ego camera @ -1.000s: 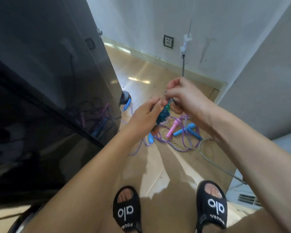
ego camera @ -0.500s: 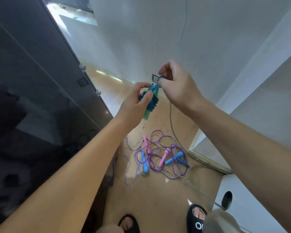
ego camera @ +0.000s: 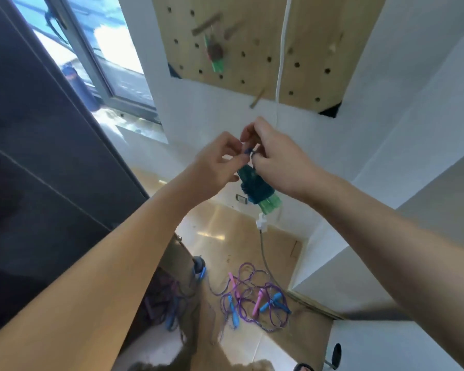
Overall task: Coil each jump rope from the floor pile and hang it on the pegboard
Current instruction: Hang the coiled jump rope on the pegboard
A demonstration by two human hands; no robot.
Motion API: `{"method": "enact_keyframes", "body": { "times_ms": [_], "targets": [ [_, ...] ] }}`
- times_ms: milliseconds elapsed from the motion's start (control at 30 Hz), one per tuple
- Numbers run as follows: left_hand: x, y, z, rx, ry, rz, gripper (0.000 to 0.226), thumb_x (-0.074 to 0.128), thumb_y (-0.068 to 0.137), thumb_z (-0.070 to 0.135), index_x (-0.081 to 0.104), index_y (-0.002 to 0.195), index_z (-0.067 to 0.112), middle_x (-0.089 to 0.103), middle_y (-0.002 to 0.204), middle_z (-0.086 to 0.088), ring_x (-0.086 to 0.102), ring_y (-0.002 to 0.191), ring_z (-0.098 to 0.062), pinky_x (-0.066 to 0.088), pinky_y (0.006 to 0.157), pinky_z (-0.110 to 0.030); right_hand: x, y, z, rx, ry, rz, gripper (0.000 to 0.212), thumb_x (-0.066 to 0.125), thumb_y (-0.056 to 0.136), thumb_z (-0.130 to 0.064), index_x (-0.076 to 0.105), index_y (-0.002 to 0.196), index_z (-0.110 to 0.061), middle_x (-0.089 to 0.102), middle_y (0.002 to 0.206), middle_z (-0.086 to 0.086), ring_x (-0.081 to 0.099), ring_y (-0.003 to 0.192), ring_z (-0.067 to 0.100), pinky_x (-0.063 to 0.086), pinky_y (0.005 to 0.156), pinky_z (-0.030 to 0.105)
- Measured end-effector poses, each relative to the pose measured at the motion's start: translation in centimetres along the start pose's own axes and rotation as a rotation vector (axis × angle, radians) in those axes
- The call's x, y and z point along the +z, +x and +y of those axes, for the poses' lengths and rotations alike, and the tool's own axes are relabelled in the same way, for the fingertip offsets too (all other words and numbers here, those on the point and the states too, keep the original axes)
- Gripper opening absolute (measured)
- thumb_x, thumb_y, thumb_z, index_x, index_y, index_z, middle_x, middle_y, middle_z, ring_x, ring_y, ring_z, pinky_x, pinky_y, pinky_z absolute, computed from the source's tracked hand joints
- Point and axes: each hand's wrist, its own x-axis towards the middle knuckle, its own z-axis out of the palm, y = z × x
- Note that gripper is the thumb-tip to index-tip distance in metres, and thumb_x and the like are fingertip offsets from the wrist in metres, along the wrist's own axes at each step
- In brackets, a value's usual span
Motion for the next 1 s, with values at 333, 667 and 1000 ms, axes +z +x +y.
{"method": "enact_keyframes", "body": {
  "times_ms": [333,667,1000],
  "targets": [
    [-3.2,3.9,7.7,0.215,0.505,0.046,0.007,0.057,0.097,0.009,0.061,0.103,0.009,0.066,0.095,-0.008,0.059,0.079,-0.019,0.043,0.062,-0.013,-4.5,2.9,-4.4,-0.118,-0.186,0.197,0.023,0.046,0.089,0.002,0.043,0.106,-0.013,0.071,0.093,0.006,0.065,0.085,0.029,0.053,0.072,0.047],
    [-4.4,10.8,9.6,0.375,0.873,0.153,0.013,0.039,0.100,0.013,0.051,0.103,0.008,0.058,0.093,-0.012,0.056,0.075,-0.031,0.045,0.061,-0.038,-6.8,11.5,-2.1,-0.129,-0.323,0.162,0.029,0.045,0.098,-0.004,0.065,0.118,-0.009,0.064,0.108,0.011,0.061,0.097,0.028,0.052,0.084,0.045],
    [-8.1,19.2,9.5,0.293,0.972,0.187,0.009,0.046,0.102,0.010,0.052,0.108,0.008,0.061,0.098,-0.011,0.058,0.075,-0.033,0.048,0.066,-0.046,-6.1,20.6,-1.4,-0.105,-0.331,0.161,0.020,0.037,0.100,-0.003,0.056,0.100,-0.006,0.051,0.094,0.014,0.064,0.078,0.035,0.053,0.067,0.049]
  ]
}}
